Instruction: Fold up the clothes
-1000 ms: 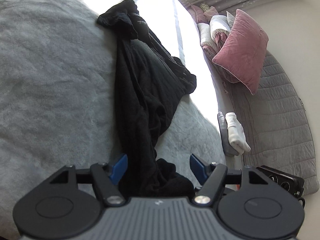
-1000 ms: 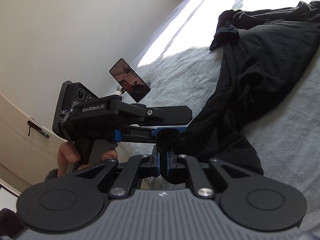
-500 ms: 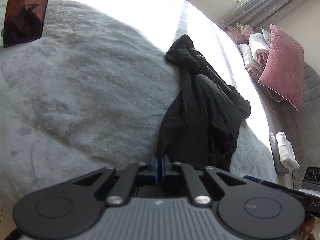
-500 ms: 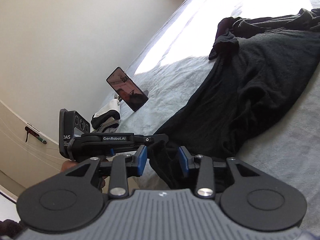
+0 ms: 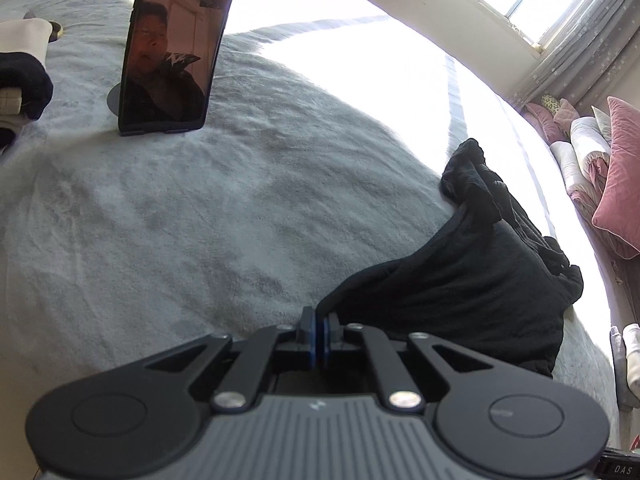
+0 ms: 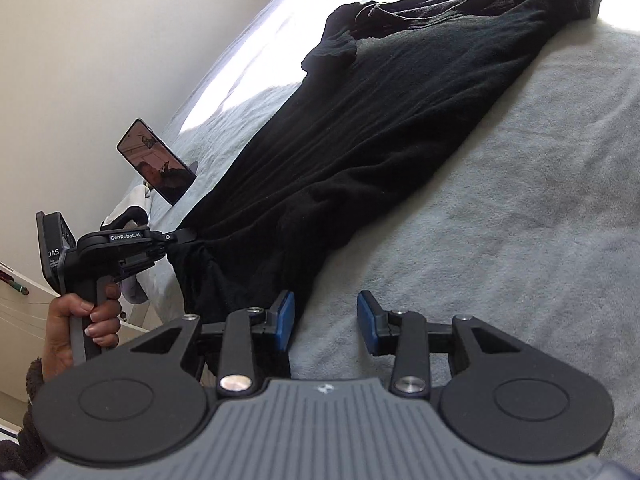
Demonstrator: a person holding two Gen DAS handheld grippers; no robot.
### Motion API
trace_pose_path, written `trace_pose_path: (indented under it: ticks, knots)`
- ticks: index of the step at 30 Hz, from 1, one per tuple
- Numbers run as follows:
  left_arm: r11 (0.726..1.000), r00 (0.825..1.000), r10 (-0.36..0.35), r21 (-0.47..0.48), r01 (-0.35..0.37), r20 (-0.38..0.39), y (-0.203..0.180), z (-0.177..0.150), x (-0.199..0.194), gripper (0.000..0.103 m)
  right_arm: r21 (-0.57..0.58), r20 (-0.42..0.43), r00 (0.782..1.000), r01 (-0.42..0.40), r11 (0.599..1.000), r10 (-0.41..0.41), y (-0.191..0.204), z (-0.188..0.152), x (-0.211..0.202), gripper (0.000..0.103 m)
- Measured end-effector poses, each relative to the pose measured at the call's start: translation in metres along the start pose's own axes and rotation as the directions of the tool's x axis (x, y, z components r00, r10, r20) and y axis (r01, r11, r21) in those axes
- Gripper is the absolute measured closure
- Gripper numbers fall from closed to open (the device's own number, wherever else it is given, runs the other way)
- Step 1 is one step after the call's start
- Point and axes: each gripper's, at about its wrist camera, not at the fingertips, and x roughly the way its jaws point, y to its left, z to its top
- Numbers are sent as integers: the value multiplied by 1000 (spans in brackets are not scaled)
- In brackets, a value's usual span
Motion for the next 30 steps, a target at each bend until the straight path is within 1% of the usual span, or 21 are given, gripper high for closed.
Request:
trace_pose_path:
  ticks: [1, 3, 4, 5, 6, 7, 8, 10, 14, 18, 19, 20, 21, 23, 25, 30]
  knots:
    - [1000, 1000, 5, 6, -5, 3, -2, 0, 0, 100, -7, 13, 1000, 7, 1000, -7, 0, 1, 0, 63]
    - [1000, 1000, 11, 9, -11, 3, -2, -1, 1, 100, -28, 64, 996, 69, 997, -67, -2, 5, 0, 63]
    - [1000, 1000, 13, 10, -13, 3, -3, -2, 2, 100, -39, 92, 991, 104, 994, -100, -3, 7, 0, 65]
    - [1000, 1000, 15, 10, -15, 3, -3, -2, 2, 100, -47, 121, 983, 143, 989, -136, -4, 9, 0, 73]
    - [1000, 1000, 15, 8, -15, 1, -2, -2, 3, 100, -53, 150, 973, 184, 982, -174, -6, 11, 1, 73]
    - [1000, 1000, 14, 5, -14, 0, -2, -2, 3, 100, -45, 168, 968, 199, 979, -188, -9, 13, 1, 73]
    - [1000, 1000, 12, 2, -12, -2, -1, -3, 4, 100, -31, 181, 964, 201, 979, -192, -14, 16, 2, 73]
    - [1000, 1000, 13, 4, -13, -4, -1, -3, 5, 99, 10, 202, 963, 180, 984, -178, -22, 20, 4, 70]
    - [1000, 1000, 14, 12, -14, -9, -1, -3, 6, 99, 41, 260, 954, 144, 989, -150, -31, 25, 13, 65]
    - [1000, 1000, 18, 25, -18, -13, -5, -3, 8, 99, 89, 295, 947, 106, 990, -128, -34, 30, 17, 65]
    - [999, 1000, 17, 28, -16, -15, -6, -3, 8, 99, 102, 296, 946, 102, 989, -128, -35, 32, 17, 67]
    - [999, 1000, 13, 30, -12, -16, -8, -3, 8, 100, 116, 297, 946, 98, 988, -129, -37, 33, 16, 83]
    - [1000, 1000, -1, 28, 1, -20, -9, -3, 8, 100, 131, 296, 945, 100, 986, -135, -39, 35, 15, 96]
    - [999, 999, -34, 23, 35, -27, -11, -3, 7, 100, 166, 308, 940, 98, 981, -146, -43, 36, 8, 98]
    - [997, 996, -76, 18, 76, -37, -13, -4, 7, 100, 172, 330, 928, 120, 978, -172, -43, 37, -4, 98]
    - [981, 980, -190, 25, 192, -51, -23, -5, 7, 100, 181, 404, 885, 170, 969, -231, -47, 50, -32, 99]
